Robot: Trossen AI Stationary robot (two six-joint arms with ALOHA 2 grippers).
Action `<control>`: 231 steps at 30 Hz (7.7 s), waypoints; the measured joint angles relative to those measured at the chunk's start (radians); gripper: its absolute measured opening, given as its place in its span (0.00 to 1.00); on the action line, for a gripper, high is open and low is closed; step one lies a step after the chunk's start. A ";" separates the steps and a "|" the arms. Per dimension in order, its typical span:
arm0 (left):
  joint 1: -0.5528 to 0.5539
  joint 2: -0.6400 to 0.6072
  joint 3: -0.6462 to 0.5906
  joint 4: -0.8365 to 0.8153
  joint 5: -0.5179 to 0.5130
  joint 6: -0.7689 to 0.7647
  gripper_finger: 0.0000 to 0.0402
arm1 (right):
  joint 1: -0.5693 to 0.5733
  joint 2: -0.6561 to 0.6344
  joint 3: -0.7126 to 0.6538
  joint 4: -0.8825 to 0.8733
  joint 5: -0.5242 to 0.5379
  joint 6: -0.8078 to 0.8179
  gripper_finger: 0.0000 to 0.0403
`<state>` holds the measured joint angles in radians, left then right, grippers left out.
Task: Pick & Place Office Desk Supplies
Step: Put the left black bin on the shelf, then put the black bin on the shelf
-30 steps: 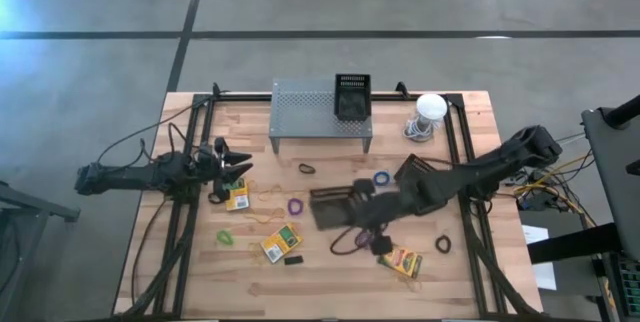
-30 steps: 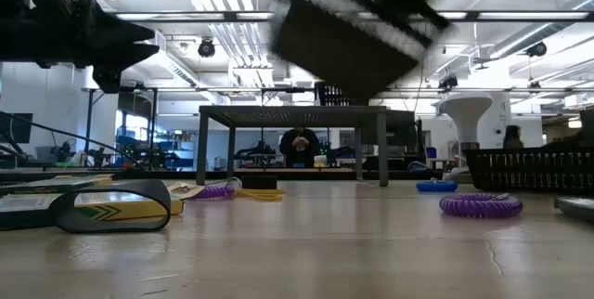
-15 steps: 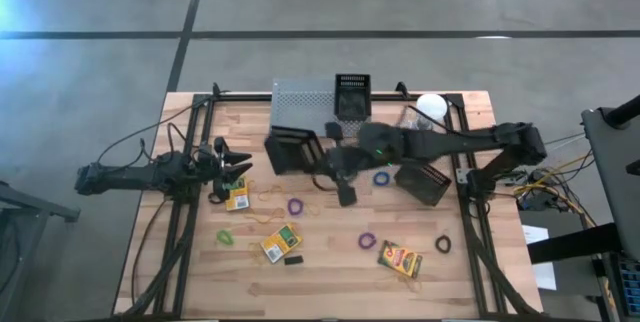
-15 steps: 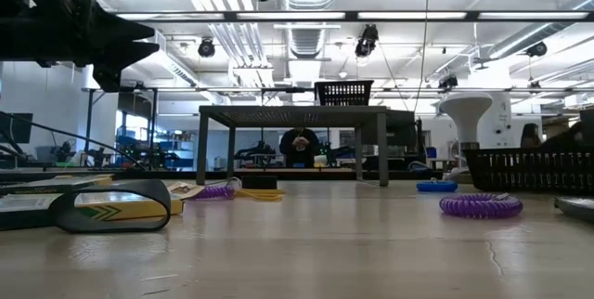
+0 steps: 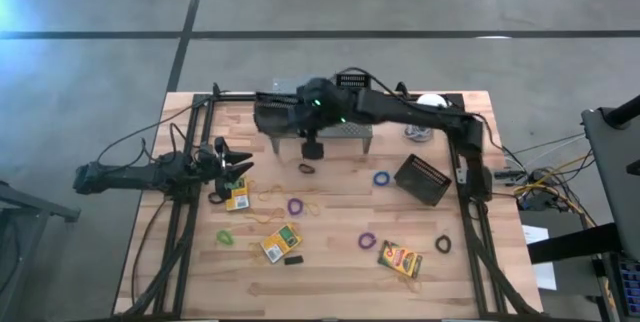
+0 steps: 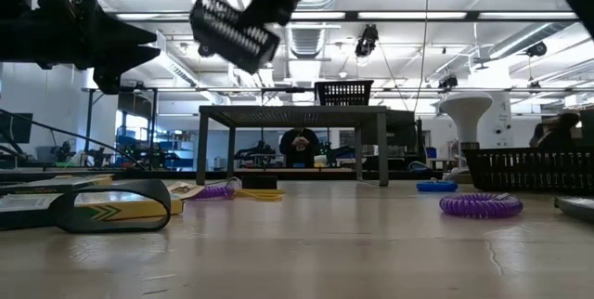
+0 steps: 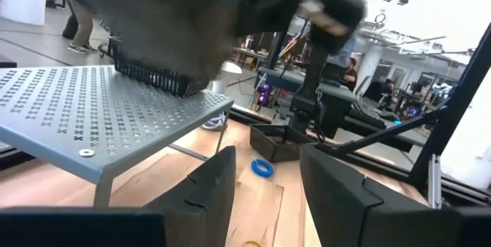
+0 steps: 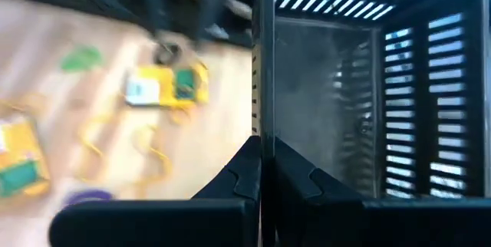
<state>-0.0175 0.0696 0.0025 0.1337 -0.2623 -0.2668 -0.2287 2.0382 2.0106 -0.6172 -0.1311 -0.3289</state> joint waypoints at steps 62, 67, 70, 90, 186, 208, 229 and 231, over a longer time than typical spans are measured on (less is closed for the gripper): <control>0.000 0.000 0.000 -0.004 0.001 0.004 0.38 | -0.149 0.180 0.336 -0.448 0.308 -0.120 0.40; 0.000 0.000 0.000 -0.005 0.001 0.004 0.38 | -0.110 0.105 0.336 -0.454 0.294 -0.106 0.42; 0.000 0.000 0.000 -0.006 0.001 0.004 0.38 | -0.063 0.055 0.336 -0.475 0.227 -0.064 0.40; -0.001 0.000 0.000 -0.028 0.002 -0.018 0.38 | 0.578 -0.440 -0.468 -0.635 0.245 0.847 0.24; -0.001 0.000 0.000 -0.004 0.001 0.008 0.38 | 0.461 -0.812 -1.424 -0.174 0.357 1.290 0.16; -0.001 0.000 0.000 -0.003 0.001 0.007 0.38 | 0.529 -0.784 -1.008 0.382 0.225 0.780 0.02; 0.000 0.006 0.000 0.000 -0.003 0.004 0.38 | 0.227 -0.029 -0.060 -0.096 0.188 -0.003 0.02; 0.000 0.006 0.000 -0.003 -0.003 0.004 0.38 | 0.186 0.024 0.022 -0.172 0.187 -0.013 0.02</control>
<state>-0.0177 0.0761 0.0025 0.1303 -0.2657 -0.2626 -0.0430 2.0623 2.0324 -0.7889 0.0563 -0.3417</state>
